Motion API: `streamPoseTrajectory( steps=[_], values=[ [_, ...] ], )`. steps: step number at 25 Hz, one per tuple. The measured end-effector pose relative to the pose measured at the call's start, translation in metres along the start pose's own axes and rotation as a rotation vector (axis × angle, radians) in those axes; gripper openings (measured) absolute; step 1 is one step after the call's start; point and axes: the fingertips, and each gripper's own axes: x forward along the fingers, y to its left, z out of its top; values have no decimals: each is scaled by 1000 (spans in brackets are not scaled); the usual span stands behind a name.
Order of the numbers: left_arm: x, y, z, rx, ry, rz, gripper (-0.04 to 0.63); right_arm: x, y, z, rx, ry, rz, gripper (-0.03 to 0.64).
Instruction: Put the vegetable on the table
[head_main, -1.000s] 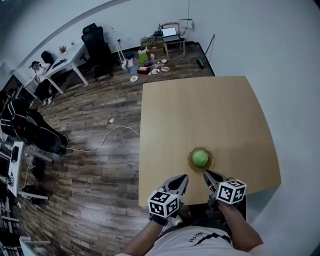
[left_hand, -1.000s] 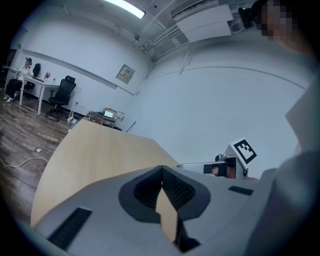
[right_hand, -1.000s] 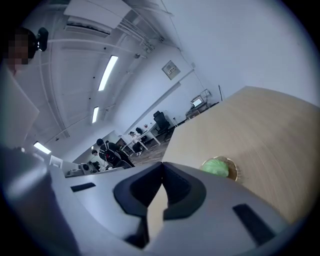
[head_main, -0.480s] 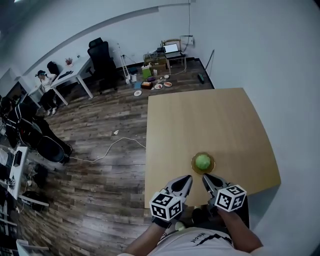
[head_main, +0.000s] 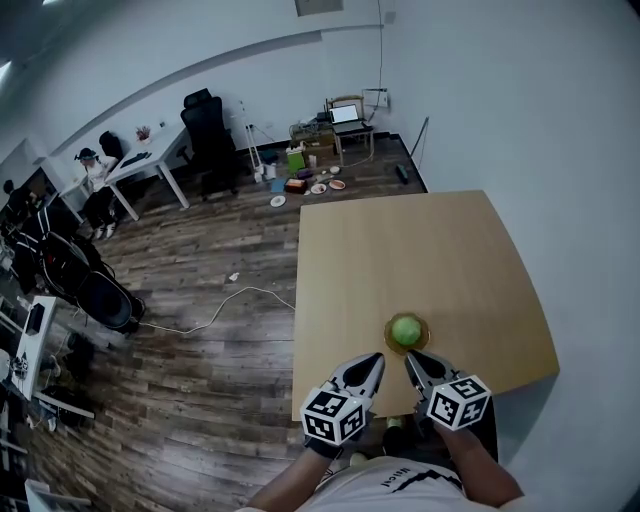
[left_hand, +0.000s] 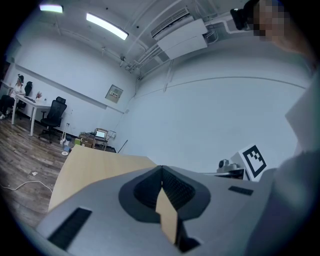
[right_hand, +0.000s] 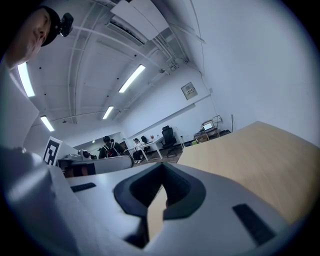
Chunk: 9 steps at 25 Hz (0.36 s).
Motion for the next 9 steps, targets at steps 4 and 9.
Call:
streamPoseTrajectory(
  steps=[4, 9],
  values=[
    [-2, -4, 1, 10, -2, 0, 12, -4, 2, 2, -19, -2, -6, 14],
    [-1, -7, 9, 7, -2, -3, 12, -5, 4, 9, -37, -1, -13, 14]
  ],
)
